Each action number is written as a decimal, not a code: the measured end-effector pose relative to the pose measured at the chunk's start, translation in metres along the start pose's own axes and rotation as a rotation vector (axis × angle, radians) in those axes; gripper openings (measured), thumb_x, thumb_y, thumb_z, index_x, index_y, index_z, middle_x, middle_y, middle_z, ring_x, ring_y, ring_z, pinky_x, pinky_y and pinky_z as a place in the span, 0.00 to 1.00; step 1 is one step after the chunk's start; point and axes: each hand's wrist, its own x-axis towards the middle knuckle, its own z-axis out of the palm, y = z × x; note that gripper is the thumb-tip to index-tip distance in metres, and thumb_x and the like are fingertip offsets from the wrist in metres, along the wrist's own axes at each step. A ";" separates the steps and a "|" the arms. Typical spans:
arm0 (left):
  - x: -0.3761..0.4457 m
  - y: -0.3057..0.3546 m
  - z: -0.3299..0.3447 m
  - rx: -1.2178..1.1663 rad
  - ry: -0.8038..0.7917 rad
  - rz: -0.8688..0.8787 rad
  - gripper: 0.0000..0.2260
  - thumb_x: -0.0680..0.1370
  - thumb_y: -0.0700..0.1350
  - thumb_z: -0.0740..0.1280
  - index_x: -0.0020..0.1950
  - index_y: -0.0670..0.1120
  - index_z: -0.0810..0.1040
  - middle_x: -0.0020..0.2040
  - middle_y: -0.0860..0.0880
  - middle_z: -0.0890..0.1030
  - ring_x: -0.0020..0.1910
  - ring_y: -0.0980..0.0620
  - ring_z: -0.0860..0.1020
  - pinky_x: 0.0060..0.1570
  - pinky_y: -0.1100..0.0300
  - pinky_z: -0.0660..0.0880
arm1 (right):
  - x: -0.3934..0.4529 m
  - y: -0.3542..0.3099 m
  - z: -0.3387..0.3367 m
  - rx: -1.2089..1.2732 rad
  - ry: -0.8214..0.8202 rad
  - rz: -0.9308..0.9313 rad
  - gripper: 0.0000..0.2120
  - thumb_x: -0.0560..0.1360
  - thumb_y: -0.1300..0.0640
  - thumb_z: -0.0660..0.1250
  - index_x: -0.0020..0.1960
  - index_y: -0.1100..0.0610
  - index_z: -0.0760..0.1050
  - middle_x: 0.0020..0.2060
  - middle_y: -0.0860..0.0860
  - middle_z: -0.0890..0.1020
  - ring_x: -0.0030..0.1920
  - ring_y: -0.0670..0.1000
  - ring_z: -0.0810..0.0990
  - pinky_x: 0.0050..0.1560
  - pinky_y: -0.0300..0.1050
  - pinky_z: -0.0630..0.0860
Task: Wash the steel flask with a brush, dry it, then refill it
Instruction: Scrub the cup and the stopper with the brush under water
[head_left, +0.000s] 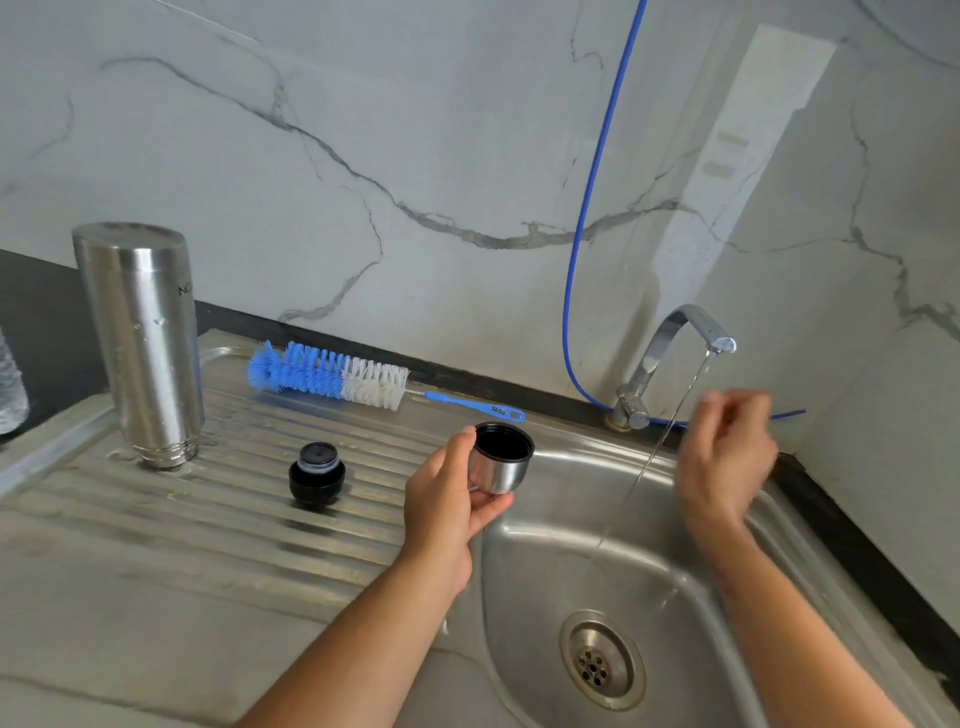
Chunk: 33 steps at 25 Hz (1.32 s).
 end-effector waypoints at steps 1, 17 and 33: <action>0.000 0.001 0.000 -0.015 0.016 0.011 0.08 0.80 0.51 0.71 0.51 0.47 0.82 0.48 0.38 0.83 0.44 0.44 0.83 0.42 0.52 0.85 | -0.011 -0.004 0.011 -0.024 -0.147 -0.103 0.08 0.82 0.53 0.65 0.46 0.54 0.72 0.33 0.48 0.76 0.33 0.54 0.74 0.37 0.48 0.69; 0.008 0.002 -0.003 0.005 0.097 0.084 0.07 0.79 0.50 0.72 0.52 0.48 0.83 0.49 0.40 0.86 0.47 0.43 0.87 0.41 0.55 0.84 | -0.050 -0.010 0.184 -0.560 -1.129 -0.384 0.08 0.80 0.55 0.64 0.57 0.56 0.77 0.54 0.55 0.80 0.57 0.59 0.79 0.55 0.53 0.77; -0.022 -0.016 0.018 0.067 -0.164 -0.174 0.15 0.84 0.51 0.65 0.58 0.40 0.76 0.54 0.38 0.82 0.50 0.30 0.83 0.40 0.49 0.85 | -0.048 0.025 -0.045 0.224 -0.216 0.352 0.21 0.85 0.38 0.54 0.46 0.49 0.79 0.31 0.47 0.71 0.34 0.49 0.69 0.38 0.47 0.68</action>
